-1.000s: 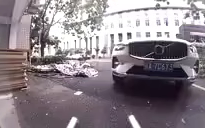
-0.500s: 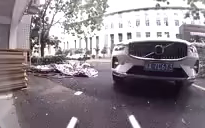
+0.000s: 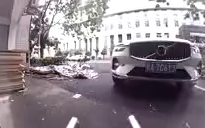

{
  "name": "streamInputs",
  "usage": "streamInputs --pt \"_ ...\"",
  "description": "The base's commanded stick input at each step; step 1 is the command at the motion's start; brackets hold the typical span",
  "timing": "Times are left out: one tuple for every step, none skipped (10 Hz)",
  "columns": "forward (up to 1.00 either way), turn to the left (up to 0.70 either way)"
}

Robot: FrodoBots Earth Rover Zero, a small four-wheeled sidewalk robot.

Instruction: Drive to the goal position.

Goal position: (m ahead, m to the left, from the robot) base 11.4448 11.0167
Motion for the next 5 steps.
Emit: streamInputs --pt "0.45 0.10" --pt "0.45 0.00" --pt "0.45 0.00" --pt "0.45 0.00" --pt "0.45 0.00"
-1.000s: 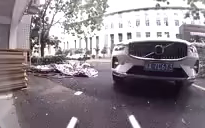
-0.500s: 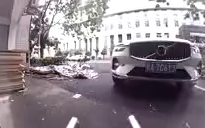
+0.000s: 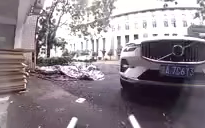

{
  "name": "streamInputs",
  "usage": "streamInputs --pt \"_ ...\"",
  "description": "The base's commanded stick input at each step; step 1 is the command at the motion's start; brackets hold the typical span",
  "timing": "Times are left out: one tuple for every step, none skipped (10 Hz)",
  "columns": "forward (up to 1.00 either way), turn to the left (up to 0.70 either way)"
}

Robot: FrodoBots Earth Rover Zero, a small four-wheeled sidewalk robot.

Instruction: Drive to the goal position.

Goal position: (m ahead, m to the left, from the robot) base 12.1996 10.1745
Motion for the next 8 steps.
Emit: streamInputs --pt "0.45 0.00" --pt "0.45 0.00" --pt "0.45 0.04" --pt "0.45 0.23" --pt "0.45 0.27" --pt "0.45 0.27" --pt "0.45 0.27" --pt "0.45 0.27"
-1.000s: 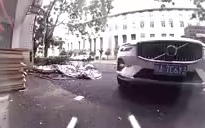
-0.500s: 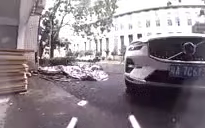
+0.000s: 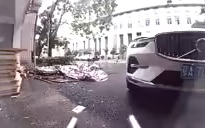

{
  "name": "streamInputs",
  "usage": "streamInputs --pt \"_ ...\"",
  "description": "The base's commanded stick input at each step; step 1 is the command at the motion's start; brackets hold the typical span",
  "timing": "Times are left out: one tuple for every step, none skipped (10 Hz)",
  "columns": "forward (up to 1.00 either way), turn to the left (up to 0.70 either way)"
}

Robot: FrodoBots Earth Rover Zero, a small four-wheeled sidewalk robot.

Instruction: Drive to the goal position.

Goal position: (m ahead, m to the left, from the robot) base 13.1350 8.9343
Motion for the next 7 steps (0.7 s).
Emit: streamInputs --pt "0.45 0.00" --pt "0.45 0.00" --pt "0.45 0.00" --pt "0.45 0.00" --pt "0.45 0.00" --pt "0.45 0.00" --pt "0.45 0.00"
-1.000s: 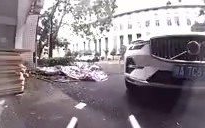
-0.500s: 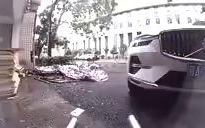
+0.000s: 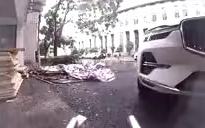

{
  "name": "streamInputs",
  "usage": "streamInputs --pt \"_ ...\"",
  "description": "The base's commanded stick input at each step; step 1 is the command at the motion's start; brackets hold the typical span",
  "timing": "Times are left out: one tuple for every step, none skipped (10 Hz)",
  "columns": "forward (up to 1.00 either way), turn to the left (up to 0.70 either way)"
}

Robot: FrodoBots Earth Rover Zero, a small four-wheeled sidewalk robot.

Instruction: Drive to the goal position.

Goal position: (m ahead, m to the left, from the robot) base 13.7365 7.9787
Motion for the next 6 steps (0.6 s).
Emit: streamInputs --pt "0.45 0.00" --pt "0.45 0.00" --pt "0.45 0.00" --pt "0.45 0.00" --pt "0.45 0.00" --pt "0.45 0.00"
